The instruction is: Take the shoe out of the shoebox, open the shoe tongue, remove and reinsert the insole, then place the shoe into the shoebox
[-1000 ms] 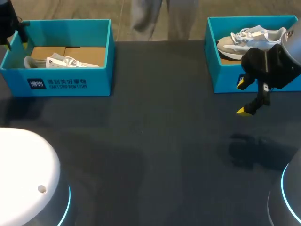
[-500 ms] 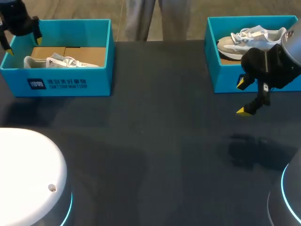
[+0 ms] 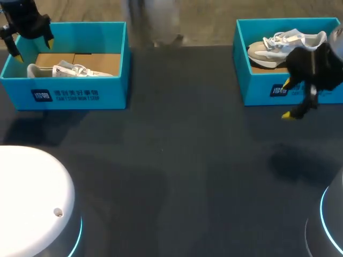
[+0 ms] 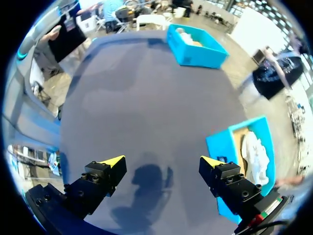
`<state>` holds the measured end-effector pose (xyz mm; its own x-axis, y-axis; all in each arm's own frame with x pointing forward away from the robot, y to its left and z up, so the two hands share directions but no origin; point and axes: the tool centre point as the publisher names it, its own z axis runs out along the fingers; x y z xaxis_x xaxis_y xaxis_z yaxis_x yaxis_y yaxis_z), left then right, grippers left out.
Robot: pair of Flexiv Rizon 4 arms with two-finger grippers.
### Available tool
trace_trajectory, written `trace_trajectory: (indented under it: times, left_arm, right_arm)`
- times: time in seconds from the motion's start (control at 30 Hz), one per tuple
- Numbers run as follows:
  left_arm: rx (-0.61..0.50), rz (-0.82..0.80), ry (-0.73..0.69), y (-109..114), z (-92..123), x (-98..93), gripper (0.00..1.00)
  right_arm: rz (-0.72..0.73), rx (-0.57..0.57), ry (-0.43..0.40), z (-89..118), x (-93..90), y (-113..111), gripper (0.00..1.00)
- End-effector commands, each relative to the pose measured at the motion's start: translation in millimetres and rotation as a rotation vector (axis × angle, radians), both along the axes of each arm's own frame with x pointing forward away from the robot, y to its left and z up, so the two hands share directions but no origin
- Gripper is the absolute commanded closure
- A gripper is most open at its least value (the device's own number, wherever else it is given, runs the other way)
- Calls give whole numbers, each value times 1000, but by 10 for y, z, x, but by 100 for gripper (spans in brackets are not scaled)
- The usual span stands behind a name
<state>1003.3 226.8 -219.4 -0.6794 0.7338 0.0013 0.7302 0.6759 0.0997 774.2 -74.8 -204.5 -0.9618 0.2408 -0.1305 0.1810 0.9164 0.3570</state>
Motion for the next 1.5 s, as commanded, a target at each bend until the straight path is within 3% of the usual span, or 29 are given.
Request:
trace_trajectory:
  times: [0.03, 0.2, 0.27, 0.47, 0.6, 1.23, 1.5]
  left_arm:
    - [2, 0, -2, -2, 4, -11, 0]
    - [2, 0, -2, -2, 4, -11, 0]
    - [2, 0, -2, -2, 4, -11, 0]
    - [2, 0, -2, -2, 4, -11, 0]
    - [2, 0, -2, -2, 4, -11, 0]
    - [2, 0, -2, -2, 4, -11, 0]
    - [2, 0, -2, -2, 4, -11, 0]
  right_arm:
    - [-71, 48, 36, 3, 459, -181, 0]
    - [-285, 45, 41, -16, 793, -416, 0]
    - [-477, 2, 13, -18, 853, -525, 0]
    - [-656, 84, -29, -9, 1074, -605, 0]
    - [-629, 186, -45, 20, 1126, -621, 0]
    - [-629, 186, -45, 20, 1126, -621, 0]
    - [-854, 23, 1, -127, 1603, -671, 0]
